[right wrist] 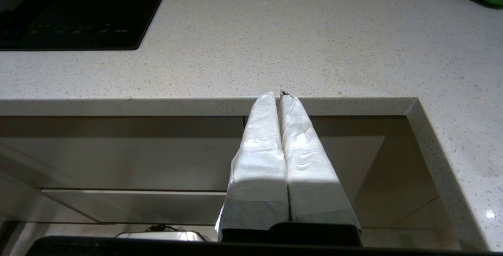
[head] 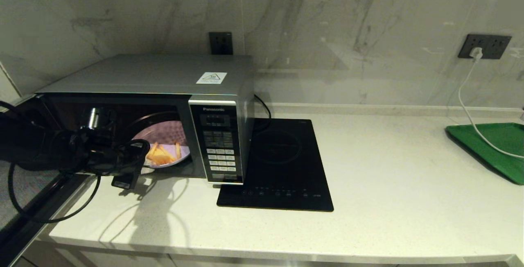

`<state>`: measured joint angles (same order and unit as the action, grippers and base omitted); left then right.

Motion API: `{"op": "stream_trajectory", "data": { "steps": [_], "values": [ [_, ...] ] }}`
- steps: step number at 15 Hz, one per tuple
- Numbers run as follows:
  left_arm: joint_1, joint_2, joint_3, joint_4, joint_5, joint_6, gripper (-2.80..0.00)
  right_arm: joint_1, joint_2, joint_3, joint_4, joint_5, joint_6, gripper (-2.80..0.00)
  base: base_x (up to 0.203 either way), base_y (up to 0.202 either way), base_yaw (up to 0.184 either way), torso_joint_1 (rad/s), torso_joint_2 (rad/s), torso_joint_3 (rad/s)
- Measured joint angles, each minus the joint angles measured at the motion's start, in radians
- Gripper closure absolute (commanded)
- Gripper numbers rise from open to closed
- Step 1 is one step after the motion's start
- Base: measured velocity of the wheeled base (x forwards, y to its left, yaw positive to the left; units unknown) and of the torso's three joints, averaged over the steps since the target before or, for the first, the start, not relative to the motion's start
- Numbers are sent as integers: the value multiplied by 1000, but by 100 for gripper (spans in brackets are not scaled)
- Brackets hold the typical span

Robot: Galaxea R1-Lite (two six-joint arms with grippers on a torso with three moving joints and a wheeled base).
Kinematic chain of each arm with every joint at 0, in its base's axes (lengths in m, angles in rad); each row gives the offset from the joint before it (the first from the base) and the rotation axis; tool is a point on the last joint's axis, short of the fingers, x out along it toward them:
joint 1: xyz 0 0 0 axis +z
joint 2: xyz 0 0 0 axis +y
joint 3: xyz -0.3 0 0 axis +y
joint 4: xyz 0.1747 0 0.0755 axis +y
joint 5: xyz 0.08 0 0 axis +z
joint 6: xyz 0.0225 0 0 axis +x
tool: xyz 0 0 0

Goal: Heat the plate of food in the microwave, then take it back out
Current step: Take the plate out of the microwave

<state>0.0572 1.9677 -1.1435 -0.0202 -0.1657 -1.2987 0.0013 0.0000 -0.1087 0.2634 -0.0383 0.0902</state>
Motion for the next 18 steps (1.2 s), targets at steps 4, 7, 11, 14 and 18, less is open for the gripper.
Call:
{"op": "stream_trajectory", "data": {
  "steps": [4,7,11,14,18],
  "values": [
    [1,1,-24,-4,0,0,0,0,0,0,0,0,0,0,0,0,0,0,0,0],
    [1,1,-29,-7,0,0,0,0,0,0,0,0,0,0,0,0,0,0,0,0],
    [10,-6,-41,23,-9,-4,0,0,0,0,0,0,0,0,0,0,0,0,0,0],
    [37,-13,-43,68,-25,-4,0,0,0,0,0,0,0,0,0,0,0,0,0,0],
    [101,-42,-33,123,-102,2,0,0,0,0,0,0,-1,0,0,0,0,0,0,0]
  ]
}}
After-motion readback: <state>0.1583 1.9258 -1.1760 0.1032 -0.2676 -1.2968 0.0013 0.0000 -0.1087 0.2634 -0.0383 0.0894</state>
